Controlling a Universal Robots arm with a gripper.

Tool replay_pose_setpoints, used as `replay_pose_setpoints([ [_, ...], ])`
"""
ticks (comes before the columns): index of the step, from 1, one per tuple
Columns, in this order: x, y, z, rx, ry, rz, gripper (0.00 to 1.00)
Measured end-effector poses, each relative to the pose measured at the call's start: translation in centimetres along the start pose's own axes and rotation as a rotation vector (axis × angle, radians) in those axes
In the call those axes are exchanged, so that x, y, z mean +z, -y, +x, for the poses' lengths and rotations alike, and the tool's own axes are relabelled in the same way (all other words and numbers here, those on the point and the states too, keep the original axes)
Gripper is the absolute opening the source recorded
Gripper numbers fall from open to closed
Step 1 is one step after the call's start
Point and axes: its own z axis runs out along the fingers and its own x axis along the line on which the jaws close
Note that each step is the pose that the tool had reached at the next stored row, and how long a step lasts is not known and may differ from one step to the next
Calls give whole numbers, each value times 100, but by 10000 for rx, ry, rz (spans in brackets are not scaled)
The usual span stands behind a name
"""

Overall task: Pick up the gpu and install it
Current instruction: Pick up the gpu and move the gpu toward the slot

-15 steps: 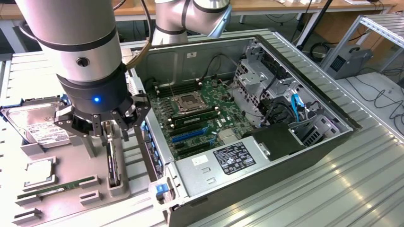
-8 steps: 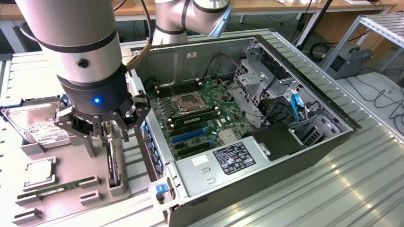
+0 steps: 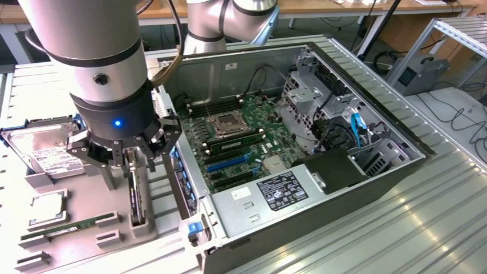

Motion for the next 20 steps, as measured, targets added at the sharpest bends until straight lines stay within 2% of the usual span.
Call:
replay_pose_setpoints([
  [20, 59, 0, 26, 1, 0, 1, 42],
])
